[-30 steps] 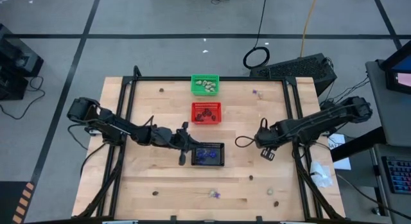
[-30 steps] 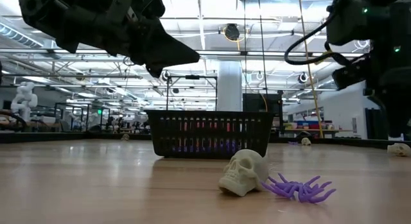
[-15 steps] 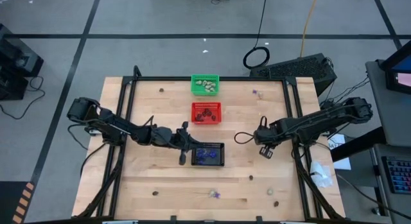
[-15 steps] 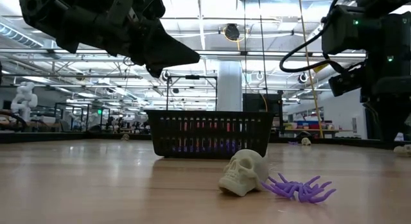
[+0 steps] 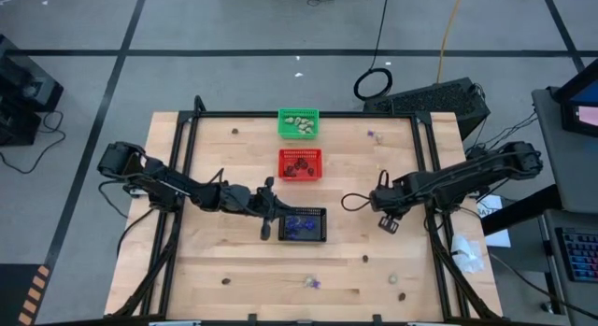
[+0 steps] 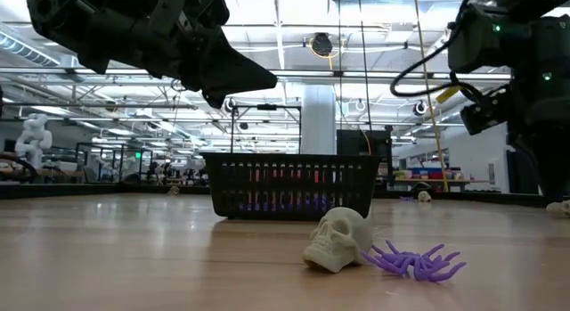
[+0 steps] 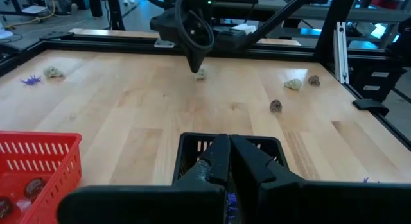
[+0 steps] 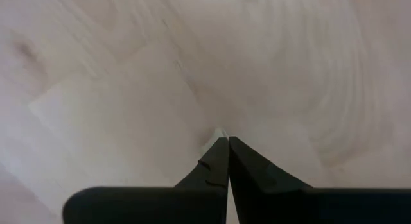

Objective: Sort Halloween decoration
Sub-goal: Put the white skull toy into the green basket

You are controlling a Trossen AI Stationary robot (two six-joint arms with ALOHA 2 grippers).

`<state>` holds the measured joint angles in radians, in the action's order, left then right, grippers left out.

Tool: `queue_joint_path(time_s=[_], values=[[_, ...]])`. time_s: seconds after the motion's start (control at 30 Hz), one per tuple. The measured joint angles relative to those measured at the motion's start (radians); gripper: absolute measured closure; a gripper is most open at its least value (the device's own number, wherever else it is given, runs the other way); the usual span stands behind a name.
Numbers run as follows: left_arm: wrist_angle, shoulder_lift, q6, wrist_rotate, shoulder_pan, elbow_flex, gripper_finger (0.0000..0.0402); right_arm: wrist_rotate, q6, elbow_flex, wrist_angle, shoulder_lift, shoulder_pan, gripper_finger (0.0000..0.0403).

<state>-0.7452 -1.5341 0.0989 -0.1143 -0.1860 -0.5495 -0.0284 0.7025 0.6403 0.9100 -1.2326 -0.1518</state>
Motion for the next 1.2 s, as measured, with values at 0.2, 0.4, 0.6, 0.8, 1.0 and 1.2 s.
queue_joint_path(time_s=[0.2, 0.4, 0.6, 0.8, 1.0, 1.2], values=[[0.003, 0.000, 0.000, 0.000, 0.000, 0.000, 0.0391, -0.002, 0.040, -0.046, 0.000, -0.004, 0.000, 0.0403], [0.003, 0.000, 0.000, 0.000, 0.000, 0.000, 0.0391, 0.005, 0.043, -0.064, 0.000, -0.004, 0.000, 0.0403], [0.003, 0.000, 0.000, 0.000, 0.000, 0.000, 0.0391, 0.042, 0.008, -0.047, 0.054, -0.004, 0.000, 0.0403], [0.002, 0.000, 0.001, 0.000, 0.000, 0.000, 0.0391, 0.078, -0.090, 0.024, 0.167, -0.004, -0.005, 0.0399], [0.003, 0.000, 0.025, -0.001, 0.000, 0.000, 0.0391, 0.024, -0.220, 0.045, 0.139, -0.004, -0.081, 0.0341], [0.006, 0.000, 0.025, -0.017, 0.000, 0.000, 0.0391, 0.031, -0.184, 0.045, 0.131, -0.004, -0.136, 0.0246]])
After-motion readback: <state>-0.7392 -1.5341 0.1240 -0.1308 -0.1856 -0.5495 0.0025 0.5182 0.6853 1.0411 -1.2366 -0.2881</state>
